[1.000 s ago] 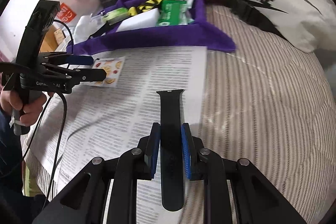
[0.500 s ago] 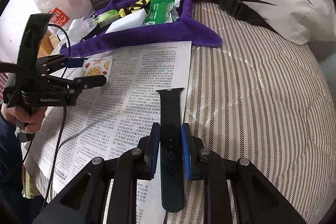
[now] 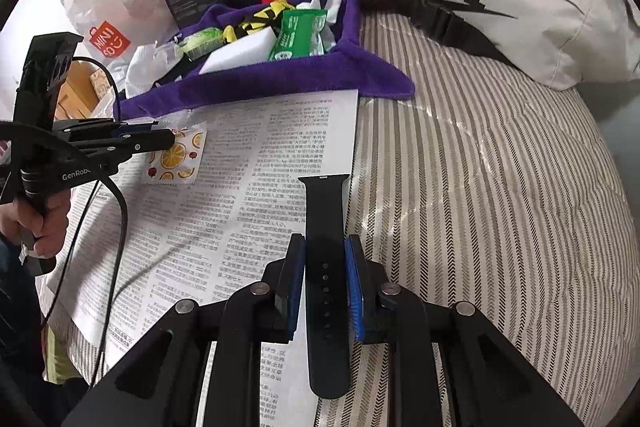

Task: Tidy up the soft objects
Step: 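Carry the strap and the orange-print sachet onto the towel with both grippers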

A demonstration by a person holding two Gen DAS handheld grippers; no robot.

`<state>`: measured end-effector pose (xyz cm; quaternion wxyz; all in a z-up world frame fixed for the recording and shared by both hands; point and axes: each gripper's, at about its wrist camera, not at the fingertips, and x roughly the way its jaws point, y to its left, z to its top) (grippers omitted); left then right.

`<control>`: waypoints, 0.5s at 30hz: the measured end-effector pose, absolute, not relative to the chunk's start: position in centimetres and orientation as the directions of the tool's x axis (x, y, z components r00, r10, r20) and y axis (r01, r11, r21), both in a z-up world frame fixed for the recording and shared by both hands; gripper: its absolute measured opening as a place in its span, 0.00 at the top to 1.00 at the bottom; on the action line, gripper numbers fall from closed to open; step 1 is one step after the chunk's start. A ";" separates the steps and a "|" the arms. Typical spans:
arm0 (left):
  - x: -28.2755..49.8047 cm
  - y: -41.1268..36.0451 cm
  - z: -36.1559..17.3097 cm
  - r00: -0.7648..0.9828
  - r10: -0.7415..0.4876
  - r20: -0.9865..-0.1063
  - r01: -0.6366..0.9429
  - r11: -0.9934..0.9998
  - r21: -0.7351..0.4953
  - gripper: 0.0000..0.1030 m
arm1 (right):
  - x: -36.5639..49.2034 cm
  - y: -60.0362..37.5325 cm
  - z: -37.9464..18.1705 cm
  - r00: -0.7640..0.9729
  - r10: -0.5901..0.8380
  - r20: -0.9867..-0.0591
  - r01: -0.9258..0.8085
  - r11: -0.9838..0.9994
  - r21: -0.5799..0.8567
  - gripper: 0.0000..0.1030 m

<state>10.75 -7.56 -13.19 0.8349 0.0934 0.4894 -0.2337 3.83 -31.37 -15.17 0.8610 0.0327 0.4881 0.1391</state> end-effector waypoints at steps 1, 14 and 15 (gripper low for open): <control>10.8 -7.5 -13.1 0.415 -0.303 -0.858 0.479 0.875 -0.077 0.89 | 3.8 -31.2 -15.0 0.486 0.278 -0.828 -0.213 0.957 0.196 0.80; 10.7 -2.9 -11.4 0.449 -0.319 -0.835 0.410 0.904 -0.125 0.91 | 4.8 -28.0 -13.9 0.490 0.318 -0.812 -0.285 0.938 0.195 0.80; 10.6 -2.7 -11.4 0.449 -0.324 -0.833 0.408 0.903 -0.131 0.91 | 5.0 -27.9 -13.7 0.493 0.319 -0.809 -0.286 0.938 0.196 0.80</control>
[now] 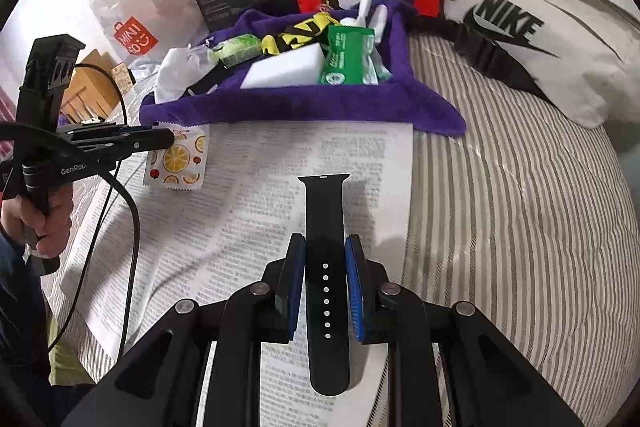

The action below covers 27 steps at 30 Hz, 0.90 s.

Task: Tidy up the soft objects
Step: 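Carry the strap and the orange-print sachet onto the towel with both grippers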

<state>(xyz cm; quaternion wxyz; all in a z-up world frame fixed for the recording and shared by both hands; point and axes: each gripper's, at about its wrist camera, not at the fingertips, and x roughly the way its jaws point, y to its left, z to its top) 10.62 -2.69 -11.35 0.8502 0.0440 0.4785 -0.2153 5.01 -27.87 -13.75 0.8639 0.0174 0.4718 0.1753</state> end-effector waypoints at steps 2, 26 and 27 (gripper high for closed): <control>10.6 -2.2 -11.2 0.454 -0.333 -0.826 0.397 0.906 -0.147 0.93 | 5.4 -27.6 -13.4 0.497 0.324 -0.805 -0.292 0.936 0.197 0.80; 11.6 0.2 -7.3 0.529 -0.356 -0.771 0.342 0.920 -0.190 0.96 | 10.6 -23.9 -9.1 0.549 0.361 -0.754 -0.343 0.920 0.190 0.80; 11.7 0.3 -7.1 0.530 -0.355 -0.770 0.339 0.921 -0.192 0.96 | 10.9 -23.8 -8.9 0.551 0.358 -0.753 -0.342 0.921 0.188 0.80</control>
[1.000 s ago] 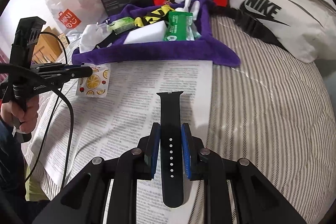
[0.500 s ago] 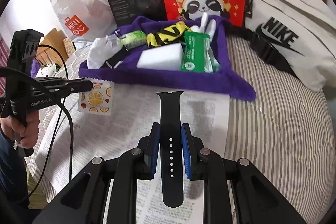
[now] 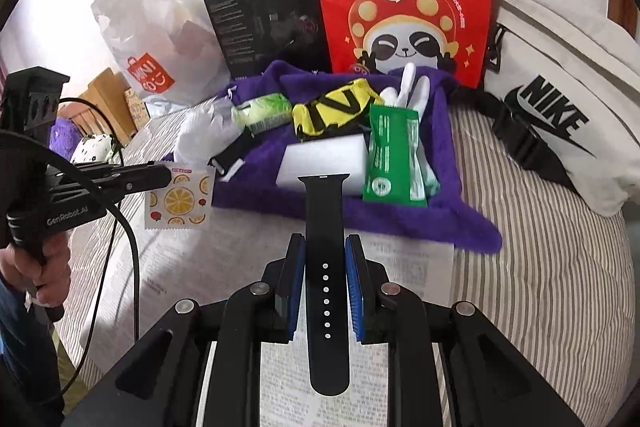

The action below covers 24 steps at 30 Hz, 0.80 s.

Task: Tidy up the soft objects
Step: 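Carry the strap and the orange-print sachet onto the towel with both grippers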

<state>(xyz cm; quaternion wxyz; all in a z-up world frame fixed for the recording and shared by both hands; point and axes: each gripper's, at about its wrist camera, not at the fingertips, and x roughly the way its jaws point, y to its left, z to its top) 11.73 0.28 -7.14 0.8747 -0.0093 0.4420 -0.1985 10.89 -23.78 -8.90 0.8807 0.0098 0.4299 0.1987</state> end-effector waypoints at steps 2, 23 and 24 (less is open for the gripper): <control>12.0 0.5 -6.7 0.538 -0.346 -0.768 0.328 0.926 -0.187 0.96 | 11.5 -23.6 -8.6 0.555 0.355 -0.752 -0.336 0.923 0.188 0.80; 18.3 1.2 -5.9 0.546 -0.336 -0.767 0.299 0.934 -0.196 0.96 | 19.5 -22.0 -8.4 0.568 0.342 -0.749 -0.323 0.929 0.180 0.80; 18.6 1.1 -6.0 0.541 -0.342 -0.769 0.300 0.932 -0.204 0.96 | 19.9 -21.9 -8.4 0.571 0.339 -0.748 -0.323 0.930 0.175 0.80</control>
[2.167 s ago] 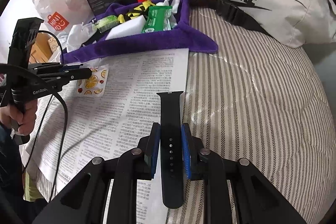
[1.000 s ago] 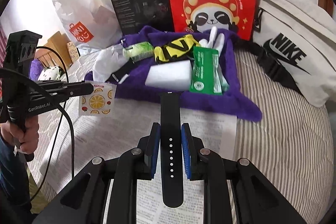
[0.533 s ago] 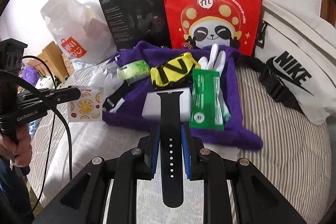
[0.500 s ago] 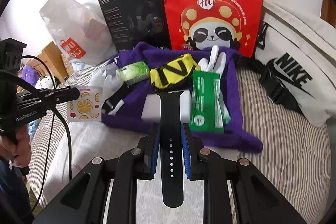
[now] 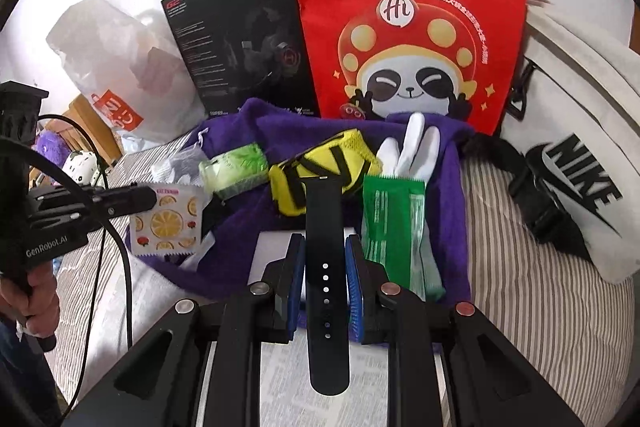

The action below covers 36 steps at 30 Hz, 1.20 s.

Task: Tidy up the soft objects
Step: 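Carry the strap and the orange-print sachet onto the towel with both grippers, then release the strap with the right gripper while the left releases the sachet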

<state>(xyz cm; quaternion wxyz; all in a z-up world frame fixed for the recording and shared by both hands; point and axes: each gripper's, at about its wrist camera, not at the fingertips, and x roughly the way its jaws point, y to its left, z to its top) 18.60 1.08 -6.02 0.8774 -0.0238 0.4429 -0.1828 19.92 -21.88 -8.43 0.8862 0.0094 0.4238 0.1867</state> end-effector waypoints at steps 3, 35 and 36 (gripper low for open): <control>19.7 0.4 -6.6 0.521 -0.363 -0.773 0.306 0.924 -0.228 0.96 | 21.3 -21.7 -8.5 0.579 0.324 -0.748 -0.320 0.934 0.156 0.80; 25.0 -1.2 -10.5 0.450 -0.292 -0.844 0.265 0.946 -0.186 0.90 | 26.9 -21.3 -12.5 0.529 0.281 -0.801 -0.326 0.938 0.114 0.80; 25.0 -1.2 -10.6 0.453 -0.279 -0.846 0.265 0.949 -0.171 0.88 | 27.0 -21.4 -12.5 0.526 0.284 -0.802 -0.326 0.938 0.118 0.79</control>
